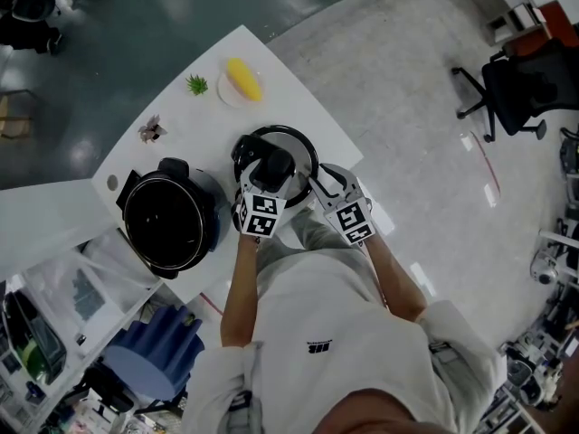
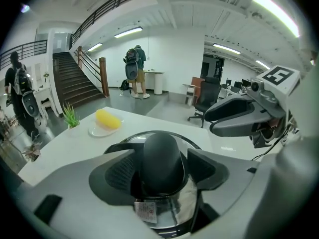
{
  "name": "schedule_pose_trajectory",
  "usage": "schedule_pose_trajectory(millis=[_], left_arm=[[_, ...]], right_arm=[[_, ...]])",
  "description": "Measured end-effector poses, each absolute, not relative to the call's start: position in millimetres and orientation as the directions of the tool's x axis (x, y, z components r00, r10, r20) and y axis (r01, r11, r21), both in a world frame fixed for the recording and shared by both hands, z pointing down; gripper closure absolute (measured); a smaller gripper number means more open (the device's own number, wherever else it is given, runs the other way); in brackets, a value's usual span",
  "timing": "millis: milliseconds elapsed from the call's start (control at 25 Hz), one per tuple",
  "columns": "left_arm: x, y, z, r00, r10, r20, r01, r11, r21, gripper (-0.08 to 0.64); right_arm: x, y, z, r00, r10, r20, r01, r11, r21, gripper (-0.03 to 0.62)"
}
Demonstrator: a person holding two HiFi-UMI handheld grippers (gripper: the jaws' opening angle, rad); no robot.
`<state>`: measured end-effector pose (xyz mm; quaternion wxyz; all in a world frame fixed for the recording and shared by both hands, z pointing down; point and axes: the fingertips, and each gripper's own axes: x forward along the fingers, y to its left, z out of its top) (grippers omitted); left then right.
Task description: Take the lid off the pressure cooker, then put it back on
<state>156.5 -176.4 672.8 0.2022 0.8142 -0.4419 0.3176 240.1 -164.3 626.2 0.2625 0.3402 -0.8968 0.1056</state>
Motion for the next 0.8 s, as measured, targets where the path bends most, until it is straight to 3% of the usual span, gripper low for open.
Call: schedule_pose_trajectory(millis=[480, 800], left_arm=[[161, -186, 697, 0.411, -0.541, 0.734, -0.841, -0.536, 0.076, 0.216], [165, -186, 700, 0.419, -0.514, 0.749, -0.828, -0.554, 0.083, 0.265]], right_arm=[[233, -168, 631, -0.640, -0.533, 0.553, -0.649, 0.760, -0.019, 0.472], [232, -170, 629, -0.630, -0.546, 0.552, -0.665, 0.747, -0.019, 0.472]])
